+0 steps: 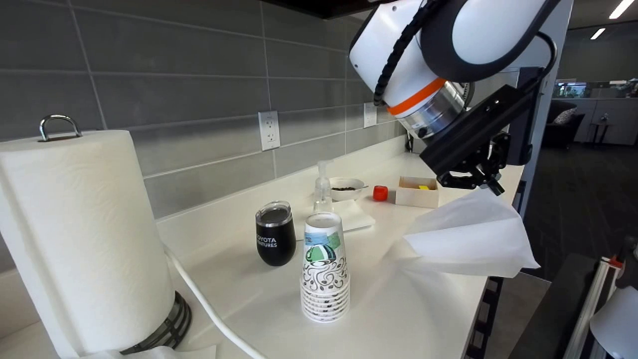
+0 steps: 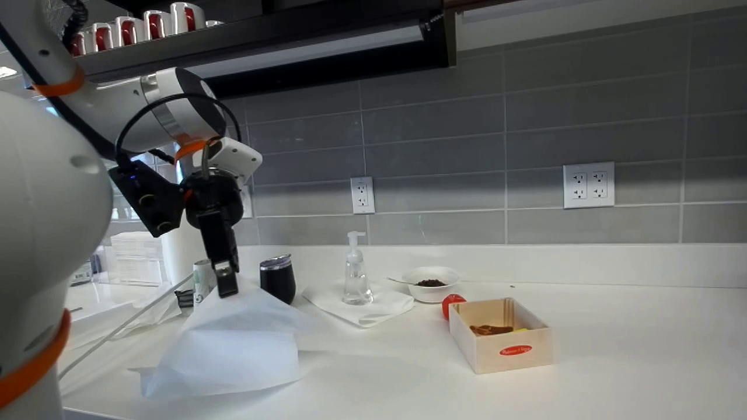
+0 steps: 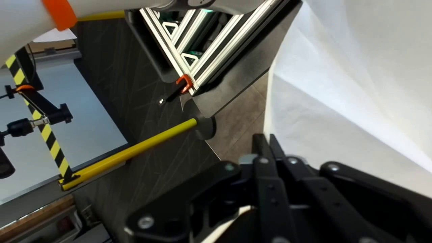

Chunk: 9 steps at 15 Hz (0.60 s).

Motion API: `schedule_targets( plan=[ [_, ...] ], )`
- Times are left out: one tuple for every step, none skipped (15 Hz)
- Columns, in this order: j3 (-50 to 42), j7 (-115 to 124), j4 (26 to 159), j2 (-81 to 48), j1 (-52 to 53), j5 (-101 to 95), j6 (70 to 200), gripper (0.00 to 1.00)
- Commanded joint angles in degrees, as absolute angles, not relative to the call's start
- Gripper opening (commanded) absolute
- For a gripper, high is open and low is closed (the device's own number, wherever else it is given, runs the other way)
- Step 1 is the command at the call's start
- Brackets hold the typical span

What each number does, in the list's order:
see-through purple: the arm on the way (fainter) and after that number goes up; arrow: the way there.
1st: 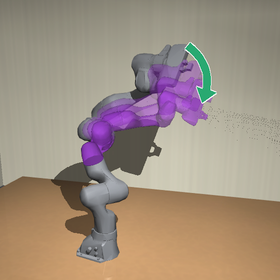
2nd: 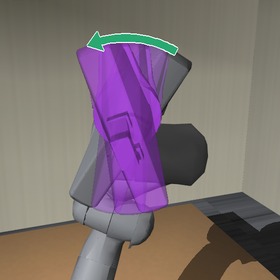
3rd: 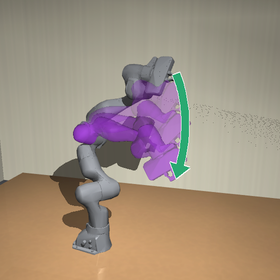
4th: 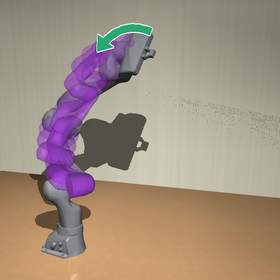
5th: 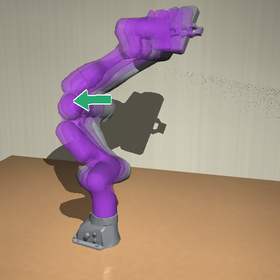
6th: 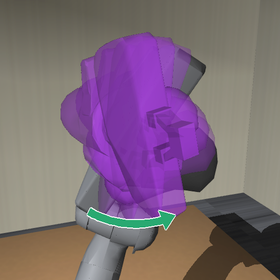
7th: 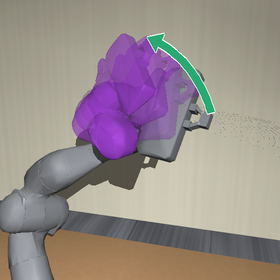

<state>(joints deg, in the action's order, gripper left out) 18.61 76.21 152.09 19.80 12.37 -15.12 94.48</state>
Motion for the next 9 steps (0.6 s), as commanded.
schedule_targets(
  plan=[
    [18.7,79.3,152.6,19.7,11.2,-15.4,91.1,0.0],
    [18.7,80.7,152.6,19.6,10.8,-16.0,90.2,0.0],
    [18.7,81.7,152.7,19.4,10.5,-16.4,89.3,0.0],
    [18.6,82.9,152.9,19.2,10.1,-16.9,88.8,0.0],
    [18.5,84.1,153.0,19.0,9.7,-17.3,88.1,0.0],
    [18.2,84.8,153.4,18.9,9.4,-17.5,88.0,0.0],
    [18.0,85.5,153.5,18.8,9.2,-17.6,88.0,0.0],
    [17.7,85.9,153.6,18.8,9.0,-17.8,88.3,0.0],
    [17.6,86.5,153.5,18.8,8.9,-18.1,88.5,0.0]
  ],
)
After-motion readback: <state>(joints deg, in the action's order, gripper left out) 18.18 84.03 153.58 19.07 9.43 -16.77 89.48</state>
